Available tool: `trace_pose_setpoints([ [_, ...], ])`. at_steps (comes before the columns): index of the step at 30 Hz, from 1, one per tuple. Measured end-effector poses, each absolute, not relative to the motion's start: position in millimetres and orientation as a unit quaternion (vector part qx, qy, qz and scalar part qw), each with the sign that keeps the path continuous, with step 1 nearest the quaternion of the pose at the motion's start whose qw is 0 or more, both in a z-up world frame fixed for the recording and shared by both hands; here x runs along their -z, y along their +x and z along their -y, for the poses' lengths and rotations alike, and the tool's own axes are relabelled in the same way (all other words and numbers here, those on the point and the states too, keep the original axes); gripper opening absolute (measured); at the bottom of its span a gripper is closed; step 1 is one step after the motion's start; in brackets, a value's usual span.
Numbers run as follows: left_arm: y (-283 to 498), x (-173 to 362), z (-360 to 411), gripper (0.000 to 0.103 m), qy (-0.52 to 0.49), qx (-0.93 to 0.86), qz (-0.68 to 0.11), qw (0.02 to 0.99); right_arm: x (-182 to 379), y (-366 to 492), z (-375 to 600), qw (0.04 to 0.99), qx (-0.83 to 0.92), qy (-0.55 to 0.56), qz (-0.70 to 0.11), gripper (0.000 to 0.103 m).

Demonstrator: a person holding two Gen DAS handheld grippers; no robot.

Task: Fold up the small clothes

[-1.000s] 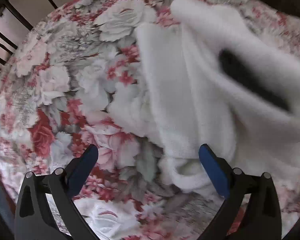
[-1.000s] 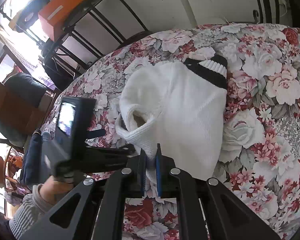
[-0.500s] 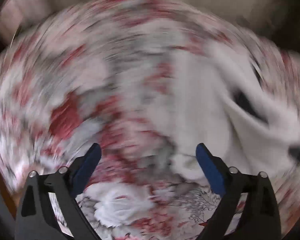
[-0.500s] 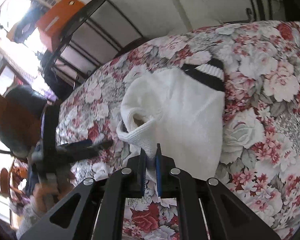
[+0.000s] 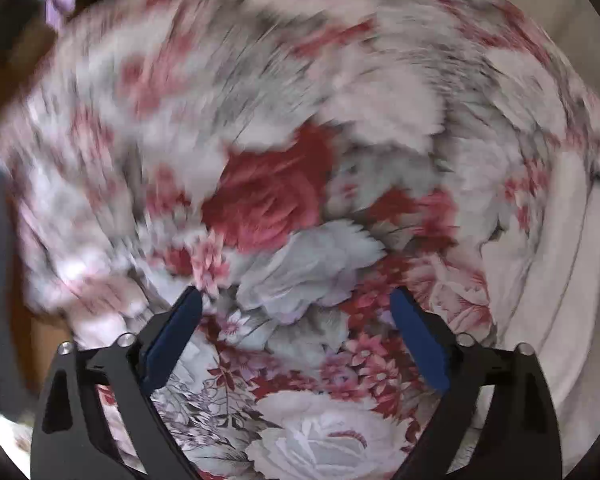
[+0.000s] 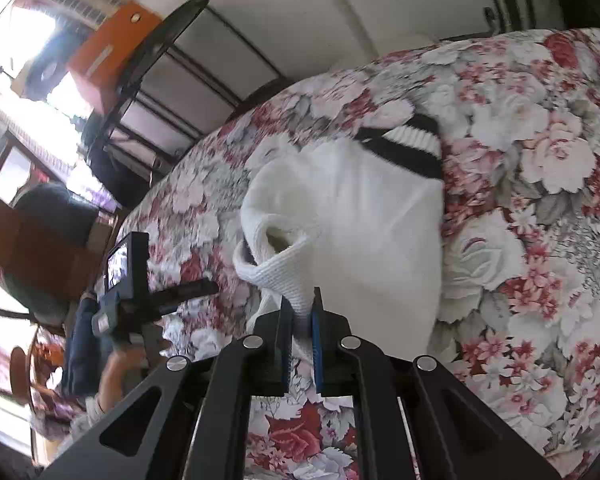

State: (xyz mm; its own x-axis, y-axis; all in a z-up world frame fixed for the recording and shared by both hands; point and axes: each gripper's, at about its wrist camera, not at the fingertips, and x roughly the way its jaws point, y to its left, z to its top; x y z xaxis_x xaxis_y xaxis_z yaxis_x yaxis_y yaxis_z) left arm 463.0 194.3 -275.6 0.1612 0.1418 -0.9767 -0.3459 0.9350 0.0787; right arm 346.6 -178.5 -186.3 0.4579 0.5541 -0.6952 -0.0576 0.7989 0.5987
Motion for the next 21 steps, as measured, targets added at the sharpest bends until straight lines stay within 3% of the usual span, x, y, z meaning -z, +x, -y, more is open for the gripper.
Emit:
trace_pose_setpoints([
  [2, 459.8, 259.9, -182.6, 0.085, -0.142, -0.081, -0.611, 0.774, 188.2, 344.7, 171.8, 0.812, -0.192, 0.252, -0.489, 0.009],
  [3, 459.9, 251.2, -164.4, 0.085, -0.125, -0.040, -0.605, 0.785, 187.9, 344.5, 171.7, 0.812, -0.191, 0.254, -0.489, 0.009],
  [8, 444.0, 238.8, -39.2, 0.091, 0.082, 0.080, -0.562, 0.819, 184.5, 344.2, 191.9, 0.815, -0.167, 0.291, -0.472, 0.009],
  [12, 455.5, 279.3, -36.1, 0.096, 0.204, -0.020, -0.557, 0.805, 186.7, 343.3, 192.5, 0.812, -0.170, 0.292, -0.476, 0.009],
  [17, 483.1, 288.5, -122.2, 0.099, -0.062, -0.012, -0.645, 0.762, 187.5, 346.8, 169.8, 0.812, -0.197, 0.253, -0.488, 0.009],
  [21, 485.1, 283.9, -120.9, 0.099, -0.092, 0.002, -0.644, 0.759, 211.4, 348.9, 124.6, 0.802, -0.224, 0.165, -0.529, 0.009],
])
